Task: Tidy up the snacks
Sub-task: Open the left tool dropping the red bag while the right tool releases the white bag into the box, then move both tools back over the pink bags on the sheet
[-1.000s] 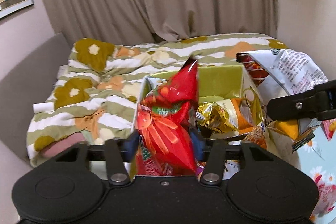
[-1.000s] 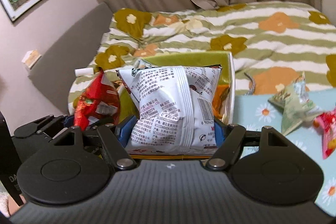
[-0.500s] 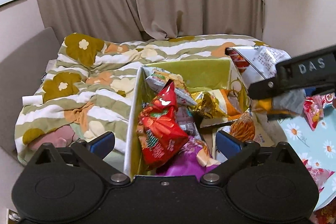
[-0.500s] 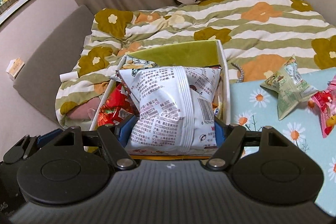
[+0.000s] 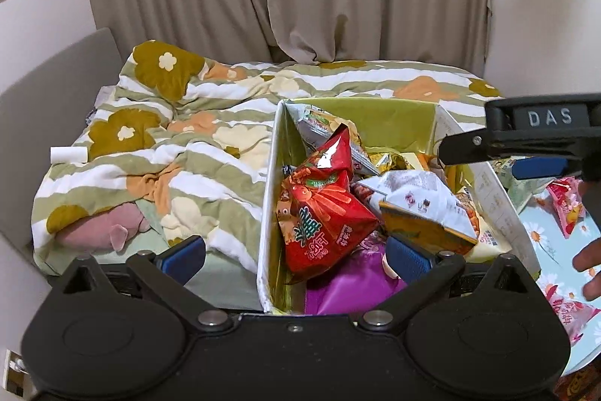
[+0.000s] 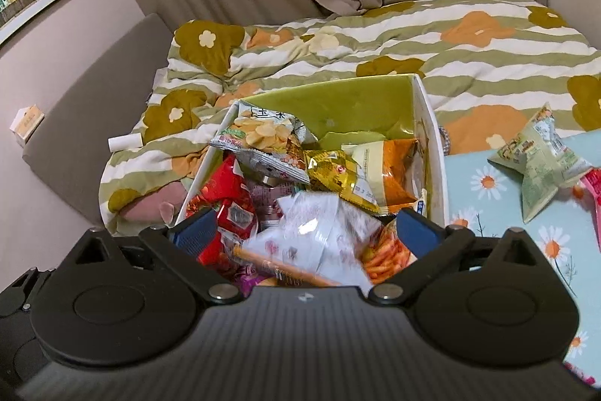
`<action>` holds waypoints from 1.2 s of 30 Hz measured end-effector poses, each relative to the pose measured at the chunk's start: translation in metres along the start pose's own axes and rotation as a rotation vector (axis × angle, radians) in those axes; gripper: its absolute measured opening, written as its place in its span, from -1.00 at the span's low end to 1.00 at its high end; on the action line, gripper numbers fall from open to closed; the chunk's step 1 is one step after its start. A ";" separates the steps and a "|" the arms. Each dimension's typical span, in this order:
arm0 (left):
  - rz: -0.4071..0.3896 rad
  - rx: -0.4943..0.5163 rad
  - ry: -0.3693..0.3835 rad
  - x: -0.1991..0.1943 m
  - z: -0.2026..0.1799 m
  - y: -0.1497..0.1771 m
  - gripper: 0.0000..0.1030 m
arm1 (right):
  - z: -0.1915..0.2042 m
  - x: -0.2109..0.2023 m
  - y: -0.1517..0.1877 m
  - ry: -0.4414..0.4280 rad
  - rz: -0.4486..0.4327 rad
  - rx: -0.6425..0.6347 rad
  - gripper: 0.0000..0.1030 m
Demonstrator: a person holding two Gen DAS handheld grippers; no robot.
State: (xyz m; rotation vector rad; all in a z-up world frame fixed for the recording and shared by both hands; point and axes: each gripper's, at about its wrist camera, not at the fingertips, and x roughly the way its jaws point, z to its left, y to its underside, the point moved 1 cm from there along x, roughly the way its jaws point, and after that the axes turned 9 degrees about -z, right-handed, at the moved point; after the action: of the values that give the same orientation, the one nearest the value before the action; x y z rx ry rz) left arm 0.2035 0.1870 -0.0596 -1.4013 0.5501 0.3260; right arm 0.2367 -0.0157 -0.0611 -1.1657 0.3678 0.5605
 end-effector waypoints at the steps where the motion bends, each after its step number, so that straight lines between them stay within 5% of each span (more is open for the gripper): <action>1: -0.001 -0.002 0.003 -0.001 0.000 0.001 1.00 | 0.000 -0.002 0.002 0.001 -0.007 -0.001 1.00; 17: -0.077 0.035 0.069 -0.026 -0.040 -0.023 1.00 | -0.028 -0.063 -0.006 0.010 -0.078 -0.001 1.00; 27: -0.065 0.046 0.133 -0.042 -0.122 -0.026 1.00 | -0.104 -0.120 -0.018 0.055 -0.105 -0.007 1.00; 36: 0.023 0.022 0.137 -0.042 -0.209 -0.011 1.00 | -0.189 -0.155 -0.025 0.091 -0.099 -0.061 1.00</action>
State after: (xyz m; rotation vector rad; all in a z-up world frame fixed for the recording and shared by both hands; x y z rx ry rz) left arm 0.1390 -0.0159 -0.0429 -1.4041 0.6804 0.2425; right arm 0.1289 -0.2339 -0.0257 -1.2643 0.3702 0.4361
